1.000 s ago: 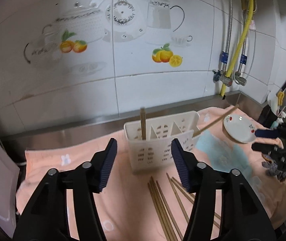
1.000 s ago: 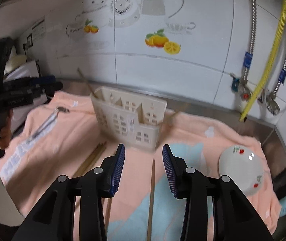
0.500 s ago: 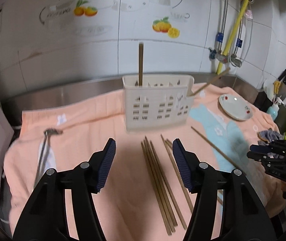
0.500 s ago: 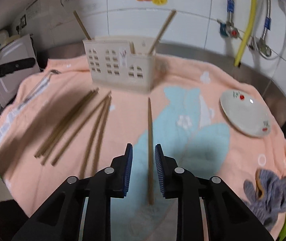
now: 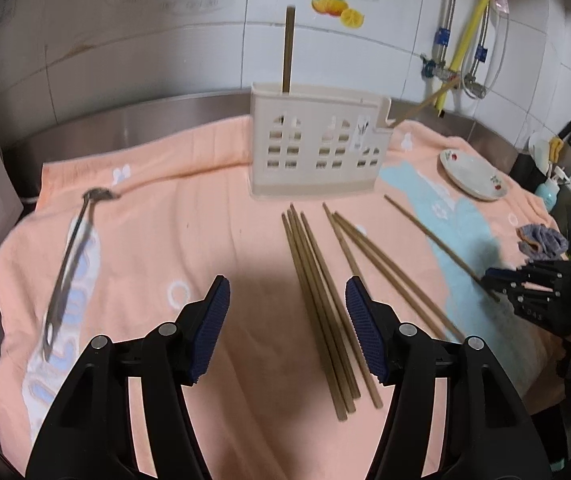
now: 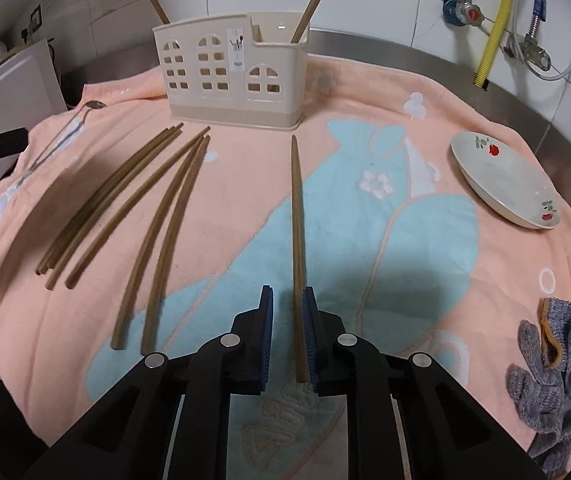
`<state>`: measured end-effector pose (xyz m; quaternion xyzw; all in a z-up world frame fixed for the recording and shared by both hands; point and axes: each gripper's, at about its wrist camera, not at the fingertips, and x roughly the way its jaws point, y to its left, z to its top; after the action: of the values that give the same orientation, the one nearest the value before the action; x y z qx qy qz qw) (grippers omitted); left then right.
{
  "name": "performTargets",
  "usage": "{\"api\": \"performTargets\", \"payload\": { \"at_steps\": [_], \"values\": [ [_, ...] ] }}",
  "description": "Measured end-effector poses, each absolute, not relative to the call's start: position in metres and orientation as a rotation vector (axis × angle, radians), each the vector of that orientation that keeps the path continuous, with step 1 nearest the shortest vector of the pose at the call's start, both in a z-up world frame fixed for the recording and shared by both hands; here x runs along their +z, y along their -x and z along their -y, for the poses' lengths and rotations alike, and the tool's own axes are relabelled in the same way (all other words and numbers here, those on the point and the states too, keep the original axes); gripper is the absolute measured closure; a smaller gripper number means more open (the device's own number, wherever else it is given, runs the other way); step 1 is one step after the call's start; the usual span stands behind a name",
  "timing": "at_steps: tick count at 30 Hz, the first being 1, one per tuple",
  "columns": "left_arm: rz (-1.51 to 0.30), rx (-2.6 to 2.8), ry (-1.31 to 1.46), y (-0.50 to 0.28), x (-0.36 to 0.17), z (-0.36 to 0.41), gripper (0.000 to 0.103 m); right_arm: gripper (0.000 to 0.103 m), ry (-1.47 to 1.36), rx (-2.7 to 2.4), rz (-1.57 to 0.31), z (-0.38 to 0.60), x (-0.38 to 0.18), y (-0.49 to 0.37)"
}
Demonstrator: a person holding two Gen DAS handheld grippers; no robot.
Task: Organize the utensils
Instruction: 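Close the right tool on a loose chopstick while the left tool grasps another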
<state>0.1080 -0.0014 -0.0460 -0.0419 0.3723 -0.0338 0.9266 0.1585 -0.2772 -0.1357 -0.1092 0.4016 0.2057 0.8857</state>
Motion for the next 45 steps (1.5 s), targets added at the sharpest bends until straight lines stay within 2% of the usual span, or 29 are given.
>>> {"api": "performTargets", "payload": {
  "at_steps": [4,11,14,21,25,42,43,45],
  "values": [
    [-0.793,-0.074,0.098,-0.103,-0.059,0.002,0.041,0.095,0.236,0.421,-0.843,0.277,-0.141,-0.161],
    [-0.854,-0.092,0.116,-0.1,-0.084,0.009,0.042,0.097,0.261,0.396,-0.842,0.276,-0.146,-0.163],
    [-0.882,-0.103,0.116,-0.103,-0.094,0.015,0.047,0.097,0.253,0.399,-0.842,0.278,-0.146,-0.163],
    [-0.944,-0.093,0.099,-0.115,-0.113,0.024,0.067,0.097,0.237,0.408,-0.843,0.28,-0.146,-0.163],
    [-0.96,-0.088,0.092,-0.119,-0.119,0.025,0.073,0.097,0.235,0.413,-0.844,0.281,-0.146,-0.163],
    [-0.953,0.023,-0.061,-0.125,-0.12,0.04,0.075,0.096,0.231,0.427,-0.861,0.281,-0.15,-0.161],
    [-0.949,0.044,-0.08,-0.126,-0.119,0.041,0.08,0.096,0.228,0.428,-0.861,0.282,-0.15,-0.161],
    [-0.95,0.072,-0.096,-0.126,-0.119,0.037,0.082,0.096,0.227,0.428,-0.86,0.282,-0.15,-0.16]
  ]
}}
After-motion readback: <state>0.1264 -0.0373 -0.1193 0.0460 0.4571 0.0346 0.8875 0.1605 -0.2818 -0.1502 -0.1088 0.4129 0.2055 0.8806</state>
